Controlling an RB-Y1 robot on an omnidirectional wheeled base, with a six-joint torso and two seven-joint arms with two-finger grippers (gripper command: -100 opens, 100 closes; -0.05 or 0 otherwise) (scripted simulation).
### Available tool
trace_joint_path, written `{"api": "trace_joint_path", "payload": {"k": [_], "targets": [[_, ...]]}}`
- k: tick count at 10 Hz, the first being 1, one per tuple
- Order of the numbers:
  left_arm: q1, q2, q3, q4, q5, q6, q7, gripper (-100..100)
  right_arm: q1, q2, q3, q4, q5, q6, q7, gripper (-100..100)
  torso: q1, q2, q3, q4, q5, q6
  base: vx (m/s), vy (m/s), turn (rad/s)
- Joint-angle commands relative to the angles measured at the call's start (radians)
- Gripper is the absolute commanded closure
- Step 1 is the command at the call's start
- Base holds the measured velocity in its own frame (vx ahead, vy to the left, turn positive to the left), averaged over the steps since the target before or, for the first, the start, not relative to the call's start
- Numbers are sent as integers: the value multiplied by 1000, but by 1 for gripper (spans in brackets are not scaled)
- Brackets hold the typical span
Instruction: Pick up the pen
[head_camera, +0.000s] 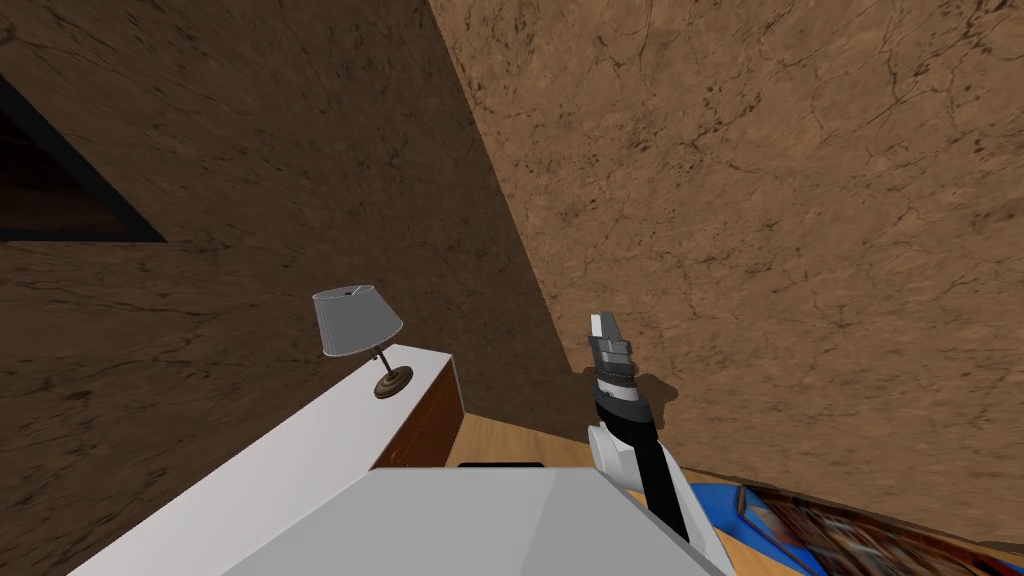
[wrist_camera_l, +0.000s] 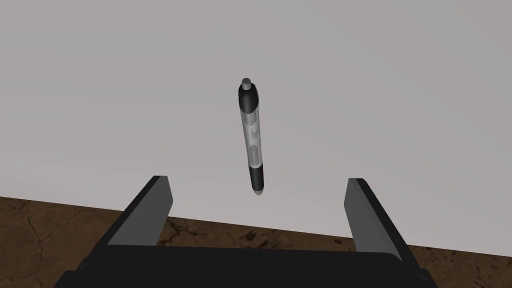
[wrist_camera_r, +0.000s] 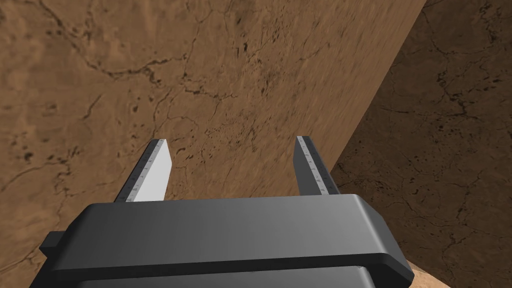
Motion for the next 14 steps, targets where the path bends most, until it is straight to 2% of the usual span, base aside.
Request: {"api": "trace_joint_path", "payload": {"k": [1, 2, 3, 8, 9, 10, 14], "targets": [[0, 0, 0, 0, 0, 0, 0, -100, 0, 0, 0, 0, 0, 0, 0, 0, 0, 0, 0, 0, 0, 0, 15, 20, -41], [0, -1, 1, 3, -1, -4, -1, 0, 0, 0, 0, 0, 0, 0, 0, 0, -1, 1, 1, 0, 0, -1, 0, 0, 0], [-13, -18, -2, 18, 14, 3, -30, -100, 0, 0, 0, 0, 0, 0, 0, 0, -2, 2, 1, 0, 0, -1, 2, 26, -22], [-44, -58, -8, 55, 49, 16, -96, -100, 0, 0, 0, 0, 0, 0, 0, 0, 0, 2, 1, 1, 0, -1, 5, 44, -17], [-35, -51, -13, 40, 44, 21, -77, -100, 0, 0, 0, 0, 0, 0, 0, 0, 0, 2, 1, 0, 0, -1, 3, 19, -4], [-36, -52, -12, 42, 45, 21, -82, 100, 0, 0, 0, 0, 0, 0, 0, 0, -1, 2, 1, 0, 0, -1, 0, 0, 0], [-36, -52, -12, 42, 45, 21, -82, 100, 0, 0, 0, 0, 0, 0, 0, 0, -3, 3, 2, 1, 0, 0, 0, 0, 0]]}}
